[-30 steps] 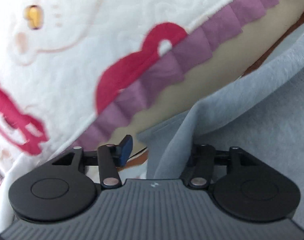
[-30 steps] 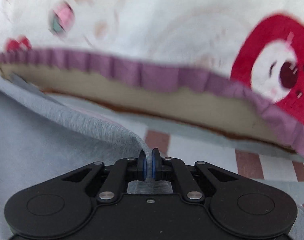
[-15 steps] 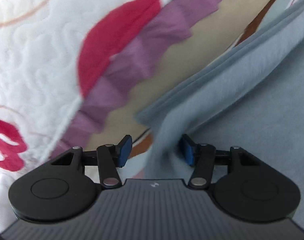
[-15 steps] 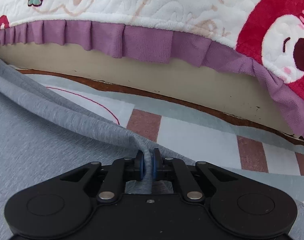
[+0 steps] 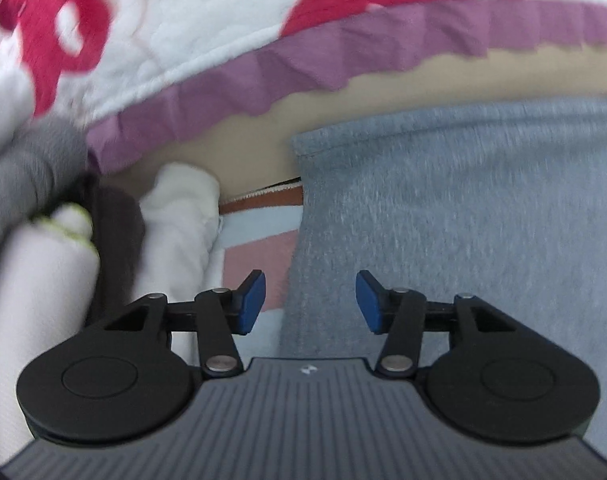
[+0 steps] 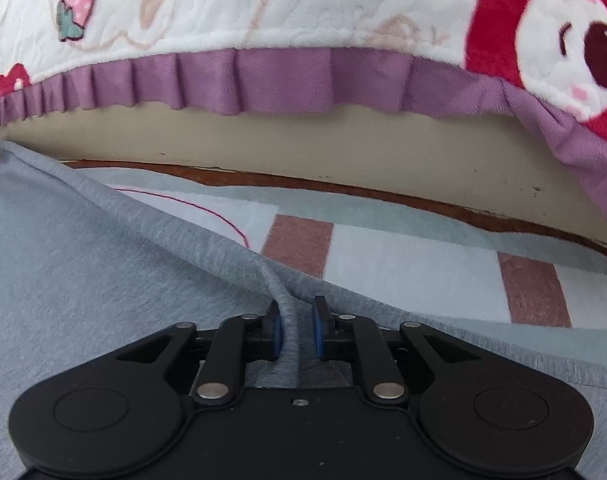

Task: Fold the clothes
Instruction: 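Open both grippers to release the sleeve on the body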

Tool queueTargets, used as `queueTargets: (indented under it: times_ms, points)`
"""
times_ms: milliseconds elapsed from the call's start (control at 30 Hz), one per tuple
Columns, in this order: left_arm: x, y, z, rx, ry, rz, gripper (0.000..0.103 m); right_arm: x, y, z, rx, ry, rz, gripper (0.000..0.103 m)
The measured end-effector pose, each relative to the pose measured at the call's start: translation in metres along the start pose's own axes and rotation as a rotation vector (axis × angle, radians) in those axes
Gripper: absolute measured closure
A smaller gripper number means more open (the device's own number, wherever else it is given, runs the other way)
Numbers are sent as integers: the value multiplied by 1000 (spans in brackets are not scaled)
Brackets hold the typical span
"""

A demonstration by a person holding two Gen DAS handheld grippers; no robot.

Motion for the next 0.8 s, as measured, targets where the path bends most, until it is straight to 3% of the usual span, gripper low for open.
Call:
queueTargets:
  times_ms: [67, 133, 167, 200, 233, 267, 300, 433, 533, 633, 700, 800]
  points:
    - [1, -2, -4, 3, 2, 31, 54, -9, 12, 16, 51, -61, 68, 100]
    - [7, -4, -11, -1, 34, 17, 54, -8, 21, 8, 3, -82, 101, 98]
    - [10, -6, -14, -11, 62, 9, 54, -6, 24, 2, -29, -89, 114, 94]
    - [12, -8, -15, -24, 95, 4, 54, -5, 28, -3, -61, -97, 127, 78]
    - [14, -10, -17, -27, 119, 12, 53, -1, 28, -16, -139, -68, 118, 71]
    - [14, -11, -15, -26, 135, 34, 53, 2, 25, -25, -194, -36, 101, 70]
    - [15, -12, -12, -27, 150, 58, 53, 5, 23, -25, -193, -22, 82, 62]
    - [22, -23, 16, -32, 234, 80, 53, 13, 10, 8, -139, -55, -5, 53]
    - [32, -44, 55, -1, 123, 145, 52, 4, -13, 56, -54, -87, -49, 52]
    - [50, -75, 84, -86, -93, 209, 52, -6, -37, 104, 31, -119, -92, 49]
    - [63, -95, 98, -102, -102, 195, 52, -12, -56, 137, 77, -160, -112, 48]
    - [92, -116, 123, -67, -26, 128, 52, -15, -97, 188, 111, -246, -182, 47]
Point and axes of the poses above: each gripper's, at about its wrist camera, not at the fingertips, and z roughly against the way its jaws point, x to its right, y to its top, the point moved 2 cm from there along -z, roughly the way its jaws point, and after that the axes turned 11 degrees about z, right-handed, at the moved point
